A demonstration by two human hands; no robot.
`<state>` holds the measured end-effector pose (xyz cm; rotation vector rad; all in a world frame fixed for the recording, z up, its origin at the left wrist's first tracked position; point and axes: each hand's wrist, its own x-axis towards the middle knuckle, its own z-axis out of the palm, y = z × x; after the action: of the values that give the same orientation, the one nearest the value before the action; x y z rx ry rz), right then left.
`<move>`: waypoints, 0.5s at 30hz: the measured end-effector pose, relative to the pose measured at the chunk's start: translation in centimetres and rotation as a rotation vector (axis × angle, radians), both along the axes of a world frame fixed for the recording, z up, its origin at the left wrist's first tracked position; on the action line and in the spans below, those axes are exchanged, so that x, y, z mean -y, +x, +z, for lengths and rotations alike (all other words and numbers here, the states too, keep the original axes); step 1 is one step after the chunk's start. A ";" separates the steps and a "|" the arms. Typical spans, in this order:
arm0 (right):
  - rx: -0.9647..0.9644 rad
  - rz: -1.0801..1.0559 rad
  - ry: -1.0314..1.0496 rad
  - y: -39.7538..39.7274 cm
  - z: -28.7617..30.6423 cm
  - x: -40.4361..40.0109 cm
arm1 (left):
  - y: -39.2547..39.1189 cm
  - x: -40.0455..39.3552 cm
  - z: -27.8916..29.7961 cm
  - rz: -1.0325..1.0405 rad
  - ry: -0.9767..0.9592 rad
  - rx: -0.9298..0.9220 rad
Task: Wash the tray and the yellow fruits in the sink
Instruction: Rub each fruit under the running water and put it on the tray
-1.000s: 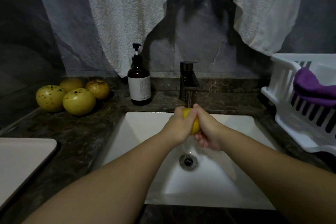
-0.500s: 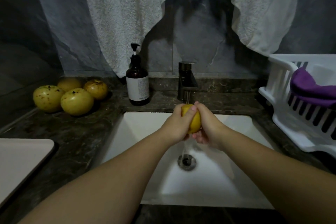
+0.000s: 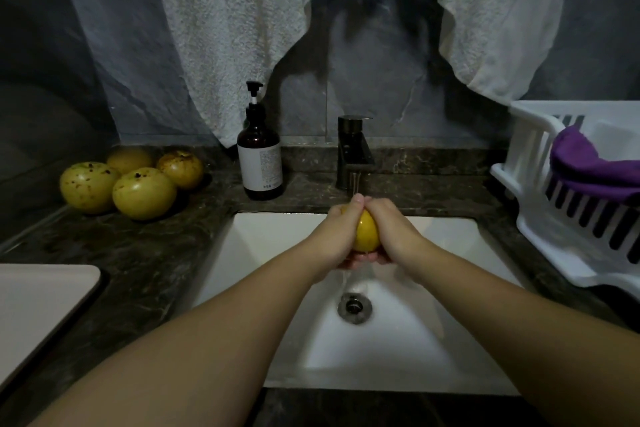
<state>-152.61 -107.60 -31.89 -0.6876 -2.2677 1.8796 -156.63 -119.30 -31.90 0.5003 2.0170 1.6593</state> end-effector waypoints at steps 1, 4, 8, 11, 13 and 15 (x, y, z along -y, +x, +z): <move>0.039 0.004 -0.048 0.0 -0.1 0.0 | -0.1 0.0 -0.2 0.004 -0.011 -0.049; 0.118 0.022 -0.153 0.2 -0.2 -0.1 | -0.4 0.0 -0.6 0.016 -0.045 -0.211; -0.095 -0.012 0.082 -0.1 0.0 -0.1 | -0.4 -0.1 -0.2 0.038 0.051 0.041; 0.019 -0.007 -0.042 -0.1 0.1 0.0 | -0.7 -0.2 -0.8 0.039 0.005 -0.119; 0.043 -0.005 -0.086 -0.3 0.0 0.1 | -0.6 -0.2 -1.0 0.037 -0.032 -0.184; -0.067 -0.034 0.061 -0.5 -0.1 0.0 | -0.5 -0.4 -0.8 0.034 0.029 -0.064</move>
<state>-153.08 -107.61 -32.00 -0.6404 -2.2474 1.7833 -157.10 -118.94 -32.65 0.5384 2.0601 1.7156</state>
